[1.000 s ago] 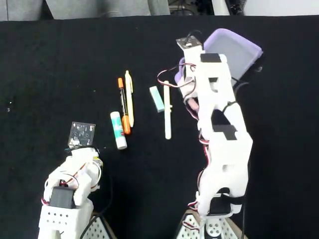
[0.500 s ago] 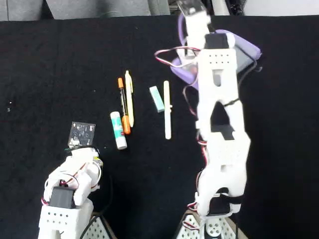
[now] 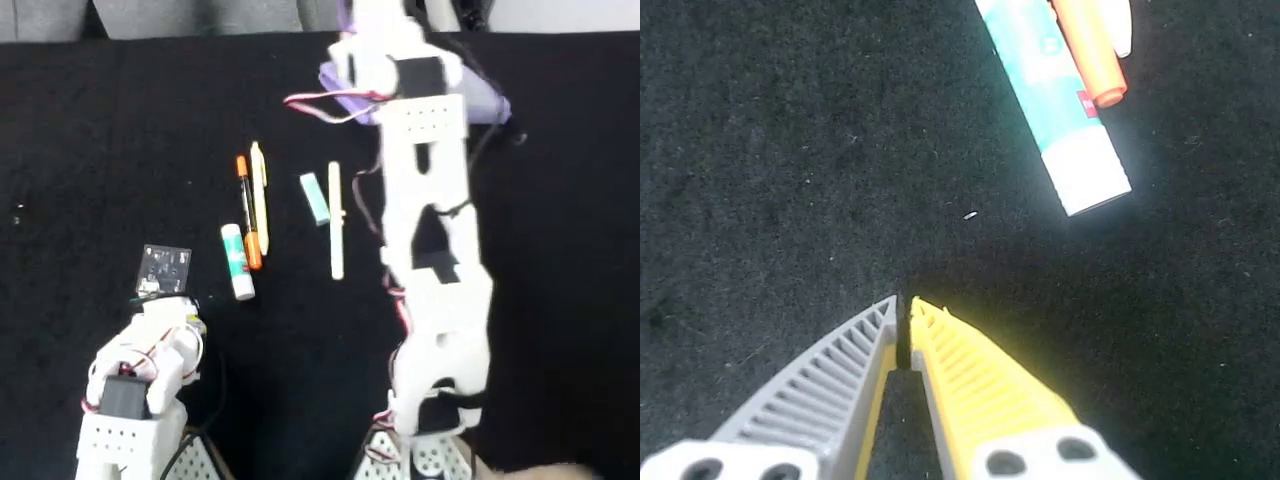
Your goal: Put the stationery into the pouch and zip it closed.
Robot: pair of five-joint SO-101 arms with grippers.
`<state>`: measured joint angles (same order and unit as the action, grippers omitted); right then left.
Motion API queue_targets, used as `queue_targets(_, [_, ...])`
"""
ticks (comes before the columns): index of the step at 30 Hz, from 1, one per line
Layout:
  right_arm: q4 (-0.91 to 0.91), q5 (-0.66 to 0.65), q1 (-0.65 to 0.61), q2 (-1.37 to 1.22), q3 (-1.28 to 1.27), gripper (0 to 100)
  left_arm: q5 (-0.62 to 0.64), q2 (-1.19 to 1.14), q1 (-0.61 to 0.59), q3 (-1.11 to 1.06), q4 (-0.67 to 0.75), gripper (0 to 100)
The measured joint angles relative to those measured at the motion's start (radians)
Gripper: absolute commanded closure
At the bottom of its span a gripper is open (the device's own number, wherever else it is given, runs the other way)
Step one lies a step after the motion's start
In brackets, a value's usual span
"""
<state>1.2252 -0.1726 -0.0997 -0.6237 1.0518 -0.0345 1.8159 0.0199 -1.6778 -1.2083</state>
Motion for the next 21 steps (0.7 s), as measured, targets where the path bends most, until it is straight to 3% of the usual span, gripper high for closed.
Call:
queue_targets(16, [-0.207, 0.012, 0.631, 0.000, 0.000, 98.8, 0.000, 0.000, 0.000, 0.000, 0.000, 97])
queue_targets(21, [-0.210, -0.006, 0.753, 0.000, 0.017, 98.8, 0.000, 0.000, 0.000, 0.000, 0.000, 97])
